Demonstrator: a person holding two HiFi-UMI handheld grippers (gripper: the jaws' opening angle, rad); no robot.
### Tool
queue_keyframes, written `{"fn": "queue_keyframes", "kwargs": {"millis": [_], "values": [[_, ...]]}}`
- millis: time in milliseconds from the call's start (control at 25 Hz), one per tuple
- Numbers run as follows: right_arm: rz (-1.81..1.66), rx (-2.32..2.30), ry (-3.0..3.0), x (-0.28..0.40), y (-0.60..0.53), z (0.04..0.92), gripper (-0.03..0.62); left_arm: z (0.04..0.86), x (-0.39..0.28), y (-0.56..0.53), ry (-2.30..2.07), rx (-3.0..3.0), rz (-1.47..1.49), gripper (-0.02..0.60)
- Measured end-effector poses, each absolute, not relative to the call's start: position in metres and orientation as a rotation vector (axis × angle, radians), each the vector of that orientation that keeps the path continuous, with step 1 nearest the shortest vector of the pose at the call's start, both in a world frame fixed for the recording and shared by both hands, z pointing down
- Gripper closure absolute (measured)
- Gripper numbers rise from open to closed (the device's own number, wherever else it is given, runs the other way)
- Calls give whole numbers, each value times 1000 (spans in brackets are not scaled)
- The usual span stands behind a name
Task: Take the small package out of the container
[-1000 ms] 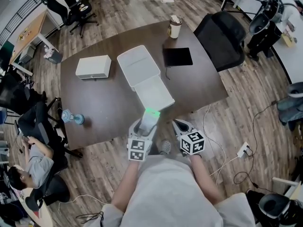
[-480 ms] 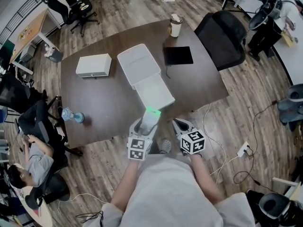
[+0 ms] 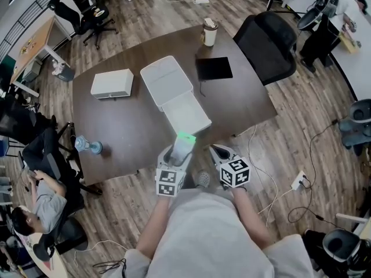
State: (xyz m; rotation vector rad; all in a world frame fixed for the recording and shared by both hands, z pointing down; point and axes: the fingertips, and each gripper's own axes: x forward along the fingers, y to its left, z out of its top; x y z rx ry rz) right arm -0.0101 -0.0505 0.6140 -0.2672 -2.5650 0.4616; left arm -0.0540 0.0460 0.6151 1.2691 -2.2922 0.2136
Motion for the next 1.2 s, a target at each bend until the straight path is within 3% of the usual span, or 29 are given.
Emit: {"fn": "queue_keyframes", "kwargs": {"millis": [1200], "values": [[433,-266,-2573,-3,-54,614,597,615,-49,40,-2290,1285,208,284]]}}
